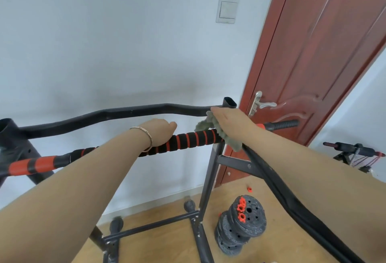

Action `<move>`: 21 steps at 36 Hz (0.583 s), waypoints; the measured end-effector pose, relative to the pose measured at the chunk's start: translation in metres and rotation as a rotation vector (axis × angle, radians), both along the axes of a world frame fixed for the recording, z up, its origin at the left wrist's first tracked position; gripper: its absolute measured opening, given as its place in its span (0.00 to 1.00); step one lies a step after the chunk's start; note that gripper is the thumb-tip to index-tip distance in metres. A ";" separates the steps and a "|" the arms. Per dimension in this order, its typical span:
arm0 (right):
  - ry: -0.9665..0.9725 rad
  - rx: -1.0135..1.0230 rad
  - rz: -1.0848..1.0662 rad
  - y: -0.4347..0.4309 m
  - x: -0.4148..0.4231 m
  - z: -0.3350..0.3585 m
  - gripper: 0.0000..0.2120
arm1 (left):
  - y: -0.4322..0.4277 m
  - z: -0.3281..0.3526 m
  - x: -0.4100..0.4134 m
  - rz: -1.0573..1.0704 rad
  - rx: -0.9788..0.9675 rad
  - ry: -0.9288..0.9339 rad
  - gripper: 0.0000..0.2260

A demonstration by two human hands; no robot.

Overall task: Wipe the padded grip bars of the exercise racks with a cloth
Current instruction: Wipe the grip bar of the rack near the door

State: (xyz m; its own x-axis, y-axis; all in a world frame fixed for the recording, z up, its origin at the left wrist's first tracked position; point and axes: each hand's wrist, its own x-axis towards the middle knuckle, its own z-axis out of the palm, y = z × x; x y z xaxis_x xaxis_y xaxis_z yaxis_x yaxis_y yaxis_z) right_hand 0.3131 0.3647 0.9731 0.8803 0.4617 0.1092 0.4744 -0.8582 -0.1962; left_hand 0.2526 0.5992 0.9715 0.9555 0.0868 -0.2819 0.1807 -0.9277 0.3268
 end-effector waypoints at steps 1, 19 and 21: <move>-0.030 -0.169 0.091 0.002 -0.005 -0.009 0.20 | -0.003 0.000 0.001 0.052 -0.113 0.108 0.23; 0.089 -0.491 0.280 0.021 0.021 -0.004 0.08 | -0.007 -0.027 -0.008 -0.148 0.353 -0.224 0.17; 0.173 -0.500 0.233 0.023 0.026 0.001 0.08 | -0.008 -0.032 -0.017 -0.204 0.520 -0.311 0.19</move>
State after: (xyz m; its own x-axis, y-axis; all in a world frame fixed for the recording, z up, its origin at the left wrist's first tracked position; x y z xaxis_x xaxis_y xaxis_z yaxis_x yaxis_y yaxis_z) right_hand 0.3386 0.3875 0.9741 0.7350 0.6037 -0.3086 0.6588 -0.7435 0.1145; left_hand 0.2356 0.5908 0.9391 0.9976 -0.0551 0.0408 -0.0476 -0.9848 -0.1669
